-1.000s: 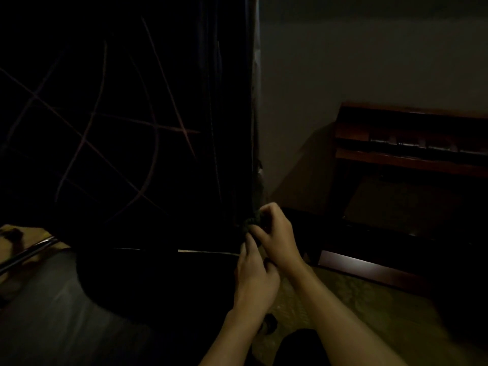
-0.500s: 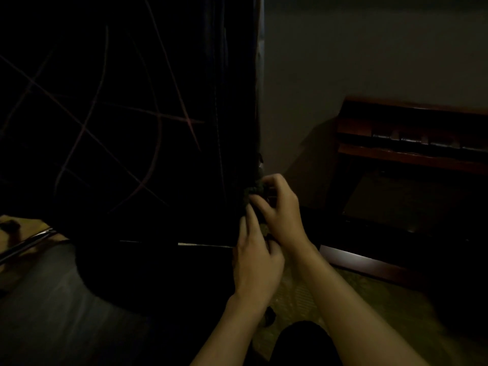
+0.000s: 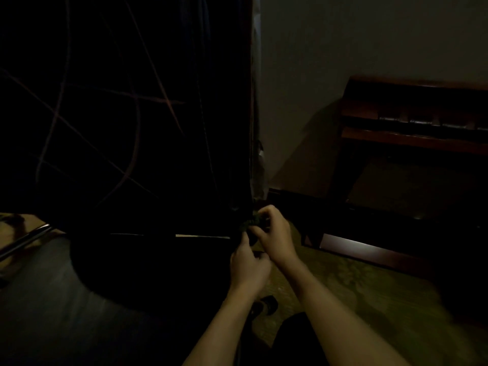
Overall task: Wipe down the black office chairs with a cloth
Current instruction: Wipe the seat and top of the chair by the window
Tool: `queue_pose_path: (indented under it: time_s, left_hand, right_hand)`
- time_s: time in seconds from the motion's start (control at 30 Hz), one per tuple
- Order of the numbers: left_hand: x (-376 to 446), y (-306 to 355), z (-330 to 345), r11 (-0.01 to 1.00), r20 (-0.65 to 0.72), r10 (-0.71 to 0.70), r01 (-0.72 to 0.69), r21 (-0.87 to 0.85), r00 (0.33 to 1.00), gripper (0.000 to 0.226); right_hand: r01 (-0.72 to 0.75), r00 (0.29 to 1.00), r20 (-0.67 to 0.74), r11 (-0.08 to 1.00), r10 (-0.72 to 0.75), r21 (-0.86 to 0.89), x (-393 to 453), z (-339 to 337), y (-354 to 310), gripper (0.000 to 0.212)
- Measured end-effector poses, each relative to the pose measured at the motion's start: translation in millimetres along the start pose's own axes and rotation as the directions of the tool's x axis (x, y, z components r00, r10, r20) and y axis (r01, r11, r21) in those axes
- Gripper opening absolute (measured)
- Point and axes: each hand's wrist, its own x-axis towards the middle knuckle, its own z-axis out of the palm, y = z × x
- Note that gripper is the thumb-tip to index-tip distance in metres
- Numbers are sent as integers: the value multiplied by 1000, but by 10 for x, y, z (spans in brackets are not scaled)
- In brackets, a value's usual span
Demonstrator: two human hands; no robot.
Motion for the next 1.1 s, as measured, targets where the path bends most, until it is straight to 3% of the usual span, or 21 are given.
queue_pose_path:
  time_s: [0.17,0.37,0.53,0.73,0.83,0.97,1.1]
  left_hand:
    - [-113,44,-62,991,-118,22,-37,-126,993,68]
    - [-34,72,-102,998,-67,46,-48,-33,997,61]
    - [-12,115,-207,994,11,-13,14,-106,1000,58]
    - [-214,391,-290,938,-88,144,-164,-307,986,67]
    - [-345,620,-395,883,-186,294,-341,-323,937,73]
    - [-508,909,-649,818,-301,420,-501,-283,856,72]
    - [-638,914,-795,824,-344,489,-554,-120,801,62]
  right_hand:
    - [131,987,-90,990,-135,-52,51,-24,-196,25]
    - [6,1000,-30,999,-8,-53,50,32,-90,22]
    - [-32,999,11,994,33,-103,64,11,-206,24]
    - [225,974,-7,971,-227,-81,262,-343,-705,23]
    - [336,940,-45,939,-339,-74,409,-547,-1112,24]
    - [333,940,-113,938,-322,95,516,-693,-1497,22]
    - [274,958,-157,924,-239,265,372,-659,-1497,22]
